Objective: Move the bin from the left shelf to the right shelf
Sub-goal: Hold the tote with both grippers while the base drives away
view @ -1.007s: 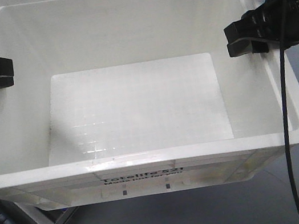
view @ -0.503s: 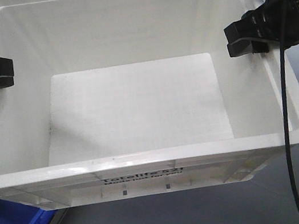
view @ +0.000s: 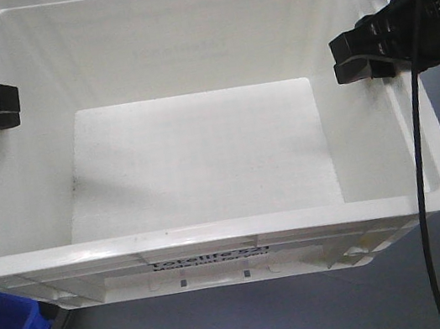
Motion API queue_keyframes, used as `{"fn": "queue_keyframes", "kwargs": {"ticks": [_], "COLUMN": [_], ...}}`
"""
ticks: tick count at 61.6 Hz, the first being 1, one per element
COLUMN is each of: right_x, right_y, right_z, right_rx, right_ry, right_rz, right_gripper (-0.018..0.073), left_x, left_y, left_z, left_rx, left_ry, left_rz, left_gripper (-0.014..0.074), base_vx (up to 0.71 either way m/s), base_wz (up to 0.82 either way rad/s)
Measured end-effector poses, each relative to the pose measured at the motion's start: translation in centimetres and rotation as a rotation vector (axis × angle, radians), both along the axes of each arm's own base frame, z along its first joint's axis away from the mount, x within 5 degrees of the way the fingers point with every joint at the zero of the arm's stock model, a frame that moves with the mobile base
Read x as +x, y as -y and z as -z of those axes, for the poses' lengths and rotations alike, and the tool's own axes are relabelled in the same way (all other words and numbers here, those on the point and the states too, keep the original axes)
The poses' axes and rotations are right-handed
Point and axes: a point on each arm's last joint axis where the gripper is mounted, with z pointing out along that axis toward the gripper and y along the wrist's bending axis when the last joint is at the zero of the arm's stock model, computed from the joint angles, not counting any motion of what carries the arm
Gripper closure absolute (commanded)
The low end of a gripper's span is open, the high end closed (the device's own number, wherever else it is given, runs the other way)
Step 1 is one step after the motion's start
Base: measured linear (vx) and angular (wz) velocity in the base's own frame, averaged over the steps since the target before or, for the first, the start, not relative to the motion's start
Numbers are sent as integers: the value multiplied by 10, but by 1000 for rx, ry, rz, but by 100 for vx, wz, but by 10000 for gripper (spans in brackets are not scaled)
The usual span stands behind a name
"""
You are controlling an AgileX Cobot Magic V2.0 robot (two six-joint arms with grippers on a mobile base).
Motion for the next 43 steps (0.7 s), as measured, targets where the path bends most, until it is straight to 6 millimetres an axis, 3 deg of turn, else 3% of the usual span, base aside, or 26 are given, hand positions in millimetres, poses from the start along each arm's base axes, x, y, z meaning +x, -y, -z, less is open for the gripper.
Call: {"fn": "queue_keyframes", "kwargs": {"ticks": [43], "right_x": [0], "right_y": [0], "right_z": [0], "right_rx": [0], "right_ry": [0], "right_rz": [0], "right_gripper": [564], "left_x": [0], "left_y": [0], "left_z": [0], "left_rx": [0], "left_ry": [1], "left_rz": [0], "left_gripper": [604], "base_vx": [15], "base_wz": [-52]}}
